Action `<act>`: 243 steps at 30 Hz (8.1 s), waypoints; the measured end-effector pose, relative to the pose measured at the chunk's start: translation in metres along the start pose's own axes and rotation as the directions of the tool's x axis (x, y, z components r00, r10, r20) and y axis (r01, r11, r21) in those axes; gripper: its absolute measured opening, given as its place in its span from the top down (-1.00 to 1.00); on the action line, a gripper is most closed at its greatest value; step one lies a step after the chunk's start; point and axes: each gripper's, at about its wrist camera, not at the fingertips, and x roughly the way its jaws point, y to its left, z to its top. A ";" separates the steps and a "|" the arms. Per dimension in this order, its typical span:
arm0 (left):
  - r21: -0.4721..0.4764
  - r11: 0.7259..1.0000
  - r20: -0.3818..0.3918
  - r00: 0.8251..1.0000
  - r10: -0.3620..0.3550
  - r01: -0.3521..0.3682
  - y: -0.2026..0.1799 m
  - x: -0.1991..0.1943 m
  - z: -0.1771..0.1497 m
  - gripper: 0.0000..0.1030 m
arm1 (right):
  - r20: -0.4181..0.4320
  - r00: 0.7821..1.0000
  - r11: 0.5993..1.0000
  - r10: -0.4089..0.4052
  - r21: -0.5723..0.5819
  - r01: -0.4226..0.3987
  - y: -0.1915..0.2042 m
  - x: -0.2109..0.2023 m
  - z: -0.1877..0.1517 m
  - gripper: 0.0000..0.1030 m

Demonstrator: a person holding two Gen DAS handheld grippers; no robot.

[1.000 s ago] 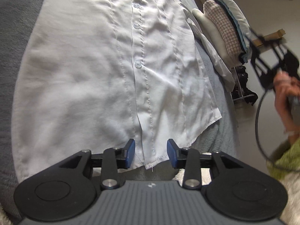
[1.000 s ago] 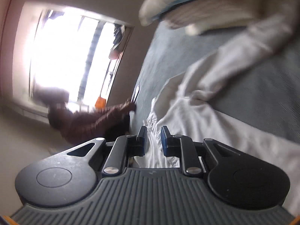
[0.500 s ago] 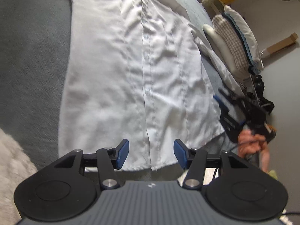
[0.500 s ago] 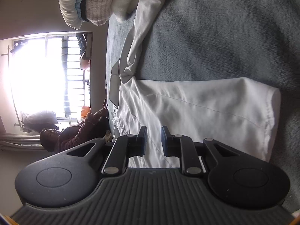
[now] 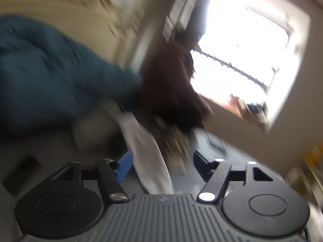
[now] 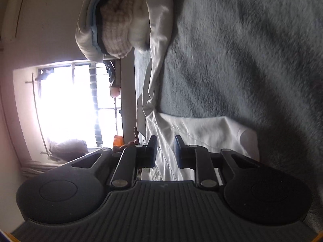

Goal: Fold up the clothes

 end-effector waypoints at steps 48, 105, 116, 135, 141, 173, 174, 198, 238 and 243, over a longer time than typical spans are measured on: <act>0.491 0.757 -0.598 0.799 -0.068 0.431 -0.188 0.154 -0.354 -0.48 | 0.404 0.837 0.901 -0.368 -0.068 0.429 0.058 0.002 0.173 0.80; 0.571 0.615 -0.627 0.772 -0.101 0.544 -0.189 0.166 -0.354 -0.67 | -0.261 0.815 0.436 -0.517 -0.900 -0.012 0.487 0.203 0.074 0.88; 0.456 0.679 -0.677 0.719 -0.154 0.575 -0.164 0.165 -0.313 -0.64 | -0.429 0.669 0.371 -0.607 -0.897 -0.239 0.504 0.254 -0.052 0.87; -0.099 0.867 -0.777 0.506 -0.374 0.488 0.048 0.160 -0.203 -0.62 | -0.415 0.193 0.314 -0.889 -0.860 -0.402 0.264 0.333 -0.277 0.44; -0.125 0.858 -0.782 0.482 -0.394 0.499 0.062 0.160 -0.212 -0.62 | -0.619 0.270 0.561 -0.737 -0.784 -0.265 0.248 0.288 -0.243 0.10; -0.019 0.840 -0.899 0.358 -0.251 0.543 0.067 0.168 -0.236 0.25 | -0.534 0.766 0.926 -0.359 -0.306 0.221 0.084 0.147 -0.229 0.62; -0.029 0.840 -0.902 0.349 -0.256 0.541 0.066 0.169 -0.237 0.20 | -0.488 0.793 0.915 -0.365 -0.347 0.208 0.093 0.150 -0.225 0.59; -0.223 0.860 -0.870 0.305 -0.388 0.459 0.087 0.194 -0.235 -0.11 | -0.475 0.789 0.898 -0.388 -0.388 0.208 0.096 0.197 -0.242 0.13; -0.452 0.781 -0.802 0.187 -0.568 0.431 0.071 0.146 -0.221 0.97 | -0.594 0.757 0.947 -0.271 -0.304 0.101 0.112 0.168 -0.246 0.89; -0.499 0.720 -0.770 0.134 -0.623 0.483 0.042 0.114 -0.213 0.97 | -0.598 0.770 0.957 -0.224 -0.282 0.060 0.141 0.131 -0.221 0.89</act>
